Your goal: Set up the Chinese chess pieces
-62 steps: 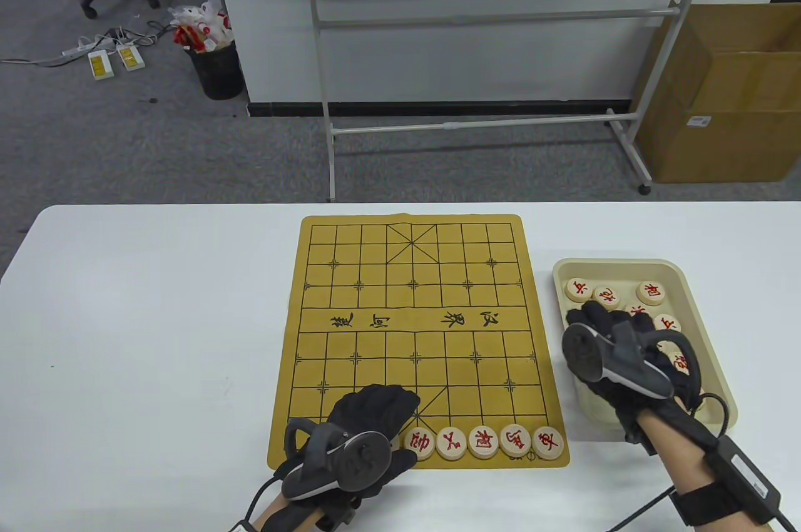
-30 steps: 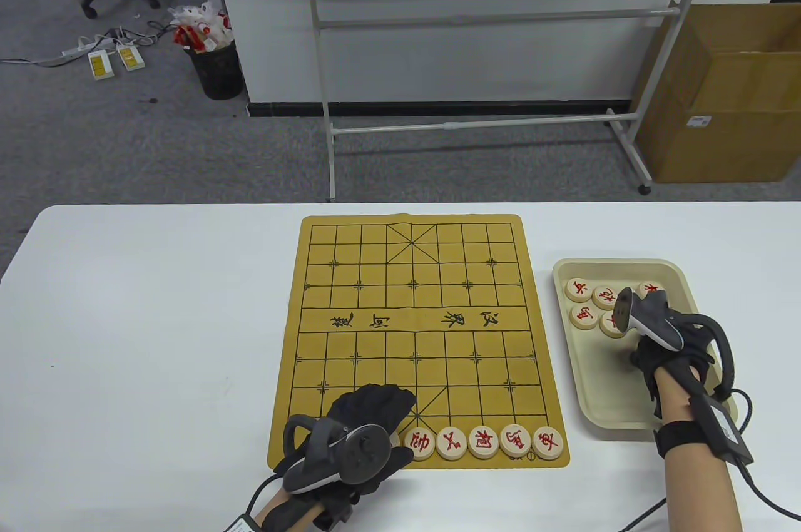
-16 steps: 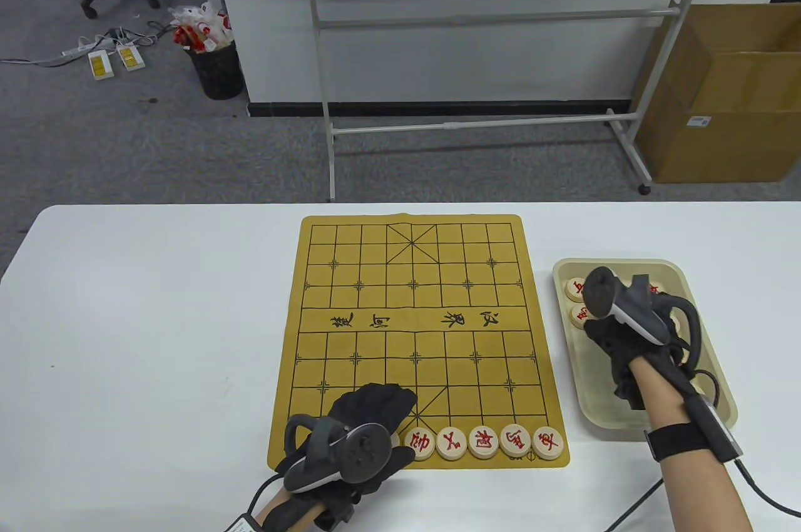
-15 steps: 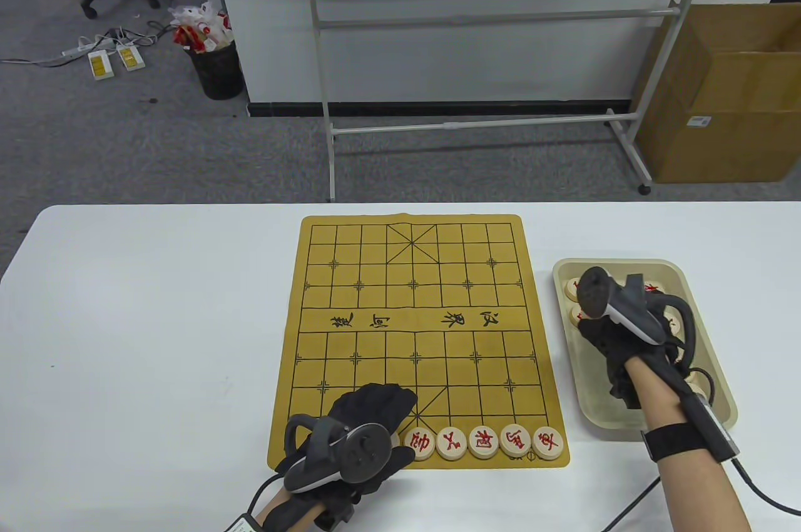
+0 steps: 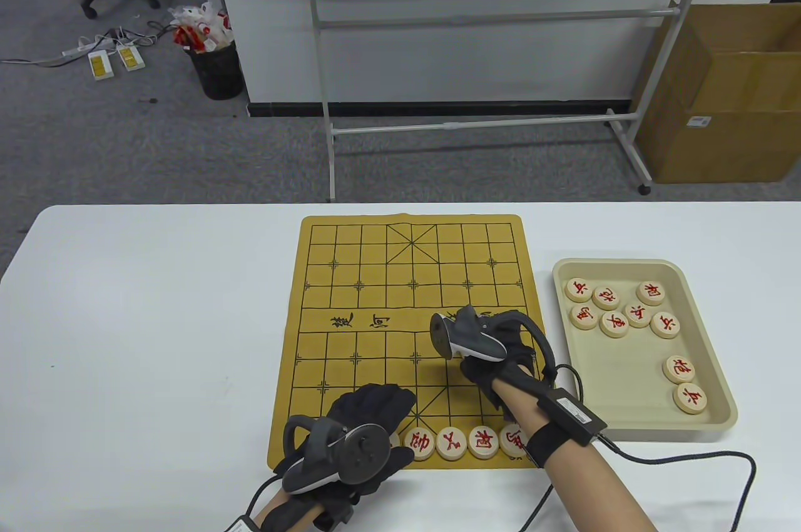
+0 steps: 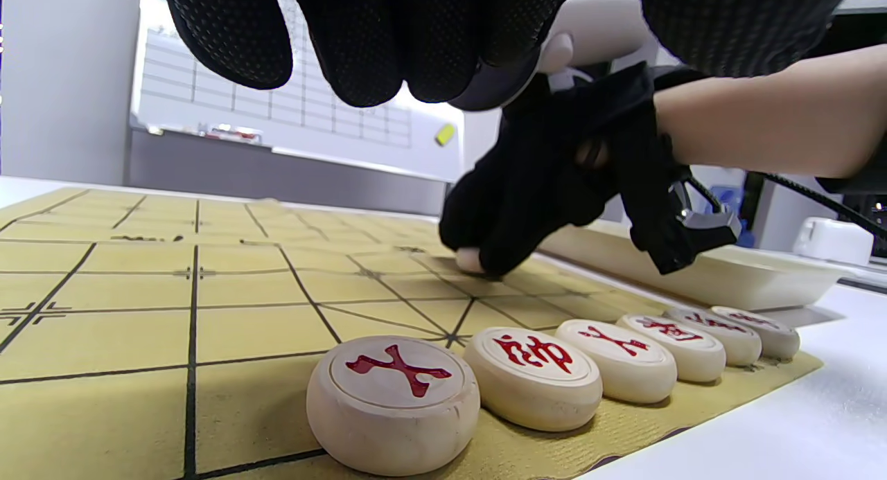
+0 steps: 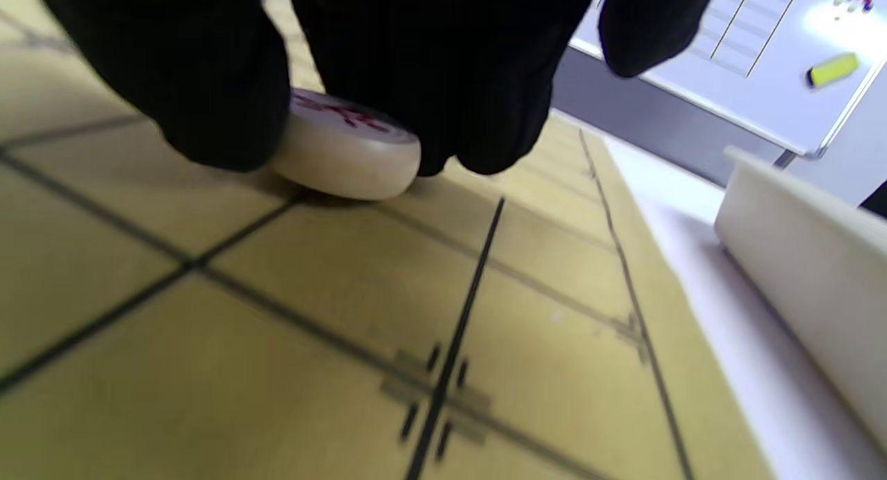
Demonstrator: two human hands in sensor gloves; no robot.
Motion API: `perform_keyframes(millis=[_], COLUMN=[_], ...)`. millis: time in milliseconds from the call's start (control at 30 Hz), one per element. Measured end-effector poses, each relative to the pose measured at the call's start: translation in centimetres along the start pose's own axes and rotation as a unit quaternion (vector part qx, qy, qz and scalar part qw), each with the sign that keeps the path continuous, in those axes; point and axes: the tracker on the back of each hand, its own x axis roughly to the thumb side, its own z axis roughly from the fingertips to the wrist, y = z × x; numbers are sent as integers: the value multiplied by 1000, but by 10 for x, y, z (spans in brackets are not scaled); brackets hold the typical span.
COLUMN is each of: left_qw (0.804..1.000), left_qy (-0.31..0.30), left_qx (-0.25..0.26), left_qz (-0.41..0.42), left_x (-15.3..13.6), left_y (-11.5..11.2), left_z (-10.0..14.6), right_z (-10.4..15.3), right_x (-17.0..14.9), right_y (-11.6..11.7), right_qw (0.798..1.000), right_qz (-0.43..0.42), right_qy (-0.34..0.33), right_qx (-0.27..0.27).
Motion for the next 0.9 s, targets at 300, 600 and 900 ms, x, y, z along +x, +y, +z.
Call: perform_keyframes(millis=[300, 600, 900], left_qw=[1000, 1000, 1000], left_qy=[0, 0, 1], left_qx=[3, 0, -4], left_qz=[0, -2, -2], left_x=[-1, -1, 0], left_y=[0, -1, -1], left_z=[1, 0, 0], right_z=[26, 43, 28], right_x=[-65, -183, -250], right_y=[-38, -41, 23], right_qw=[991, 973, 963], right_qz=[-100, -117, -119], right_qy=[48, 174, 242], right_qx=[-79, -96, -20])
